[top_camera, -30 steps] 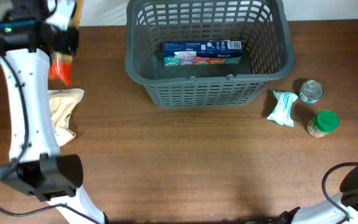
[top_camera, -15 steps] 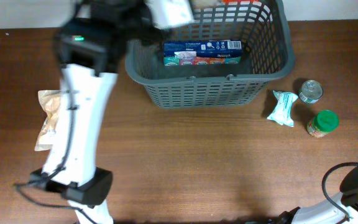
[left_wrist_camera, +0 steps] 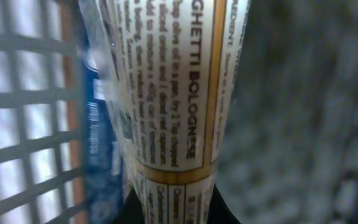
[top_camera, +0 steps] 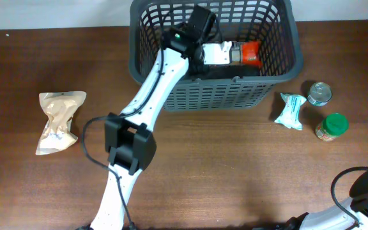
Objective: Pack container
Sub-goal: 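Carry the spaghetti package over the basket and release it inside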
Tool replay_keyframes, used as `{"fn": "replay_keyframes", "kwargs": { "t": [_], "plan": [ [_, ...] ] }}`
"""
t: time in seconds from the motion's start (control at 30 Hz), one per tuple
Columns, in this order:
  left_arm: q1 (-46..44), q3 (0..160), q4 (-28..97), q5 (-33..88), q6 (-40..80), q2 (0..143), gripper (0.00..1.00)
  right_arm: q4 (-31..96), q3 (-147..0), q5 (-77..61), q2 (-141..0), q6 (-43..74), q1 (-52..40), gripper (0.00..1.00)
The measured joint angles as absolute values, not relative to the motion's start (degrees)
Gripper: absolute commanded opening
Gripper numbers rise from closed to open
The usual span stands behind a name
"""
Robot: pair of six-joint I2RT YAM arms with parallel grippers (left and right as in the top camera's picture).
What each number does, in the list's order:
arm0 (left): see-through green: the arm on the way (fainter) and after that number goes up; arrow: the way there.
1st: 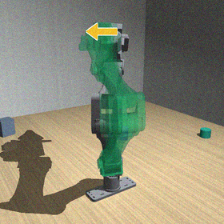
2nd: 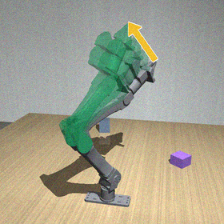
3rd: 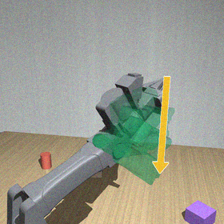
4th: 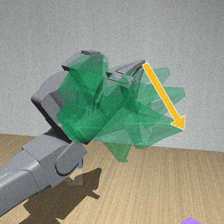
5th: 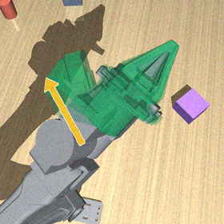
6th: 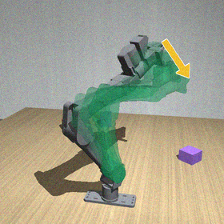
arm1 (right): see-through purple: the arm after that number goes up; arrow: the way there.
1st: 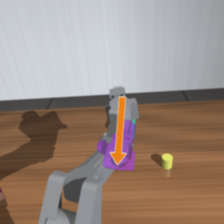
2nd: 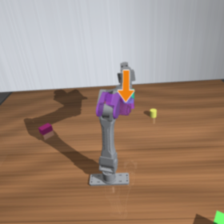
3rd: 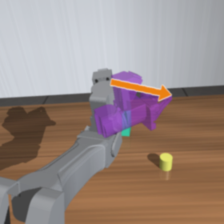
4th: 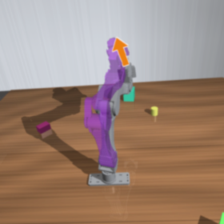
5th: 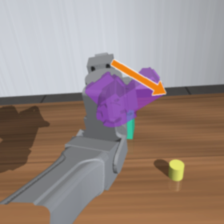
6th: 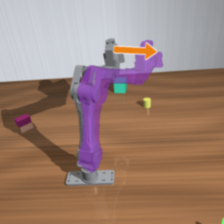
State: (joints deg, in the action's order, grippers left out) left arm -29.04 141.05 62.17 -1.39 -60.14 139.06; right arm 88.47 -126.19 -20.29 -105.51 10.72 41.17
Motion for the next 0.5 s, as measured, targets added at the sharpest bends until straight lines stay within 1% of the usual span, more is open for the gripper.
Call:
{"fn": "replay_keyframes", "kwargs": {
  "t": [0.03, 0.2, 0.23, 0.27, 0.3, 0.33, 0.5],
  "plan": [
    [-29.0, 140.9, 62.1, -1.8, -60.0, 139.7, 0.04, 88.4, -126.2, -20.3, -105.5, 10.7, 41.2, 0.99],
    [-29.0, 140.9, 61.5, -2.4, -59.0, 140.3, 0.48, 88.4, -126.2, -20.3, -105.5, 10.7, 41.2, 0.99],
    [-29.0, 141.1, 61.0, -2.4, -58.7, 140.3, 0.7, 88.5, -126.2, -20.3, -105.5, 10.7, 41.2, 0.99],
    [-29.0, 141.3, 60.8, -2.5, -58.3, 140.3, 0.86, 88.4, -126.2, -20.3, -105.5, 10.7, 41.2, 0.99],
    [-29.1, 141.5, 60.7, -2.9, -57.8, 140.3, 0.96, 88.5, -126.2, -20.3, -105.5, 10.7, 41.2, 0.99],
    [-29.2, 141.8, 60.7, -3.7, -56.8, 140.3, 0.99, 88.4, -126.2, -20.3, -105.5, 10.7, 41.2, 0.99],
    [-29.3, 149.1, 65.1, -7.7, -48.7, 140.0, 0.99, 88.4, -126.2, -20.3, -105.5, 10.7, 41.2, 0.99]
  ]
}}
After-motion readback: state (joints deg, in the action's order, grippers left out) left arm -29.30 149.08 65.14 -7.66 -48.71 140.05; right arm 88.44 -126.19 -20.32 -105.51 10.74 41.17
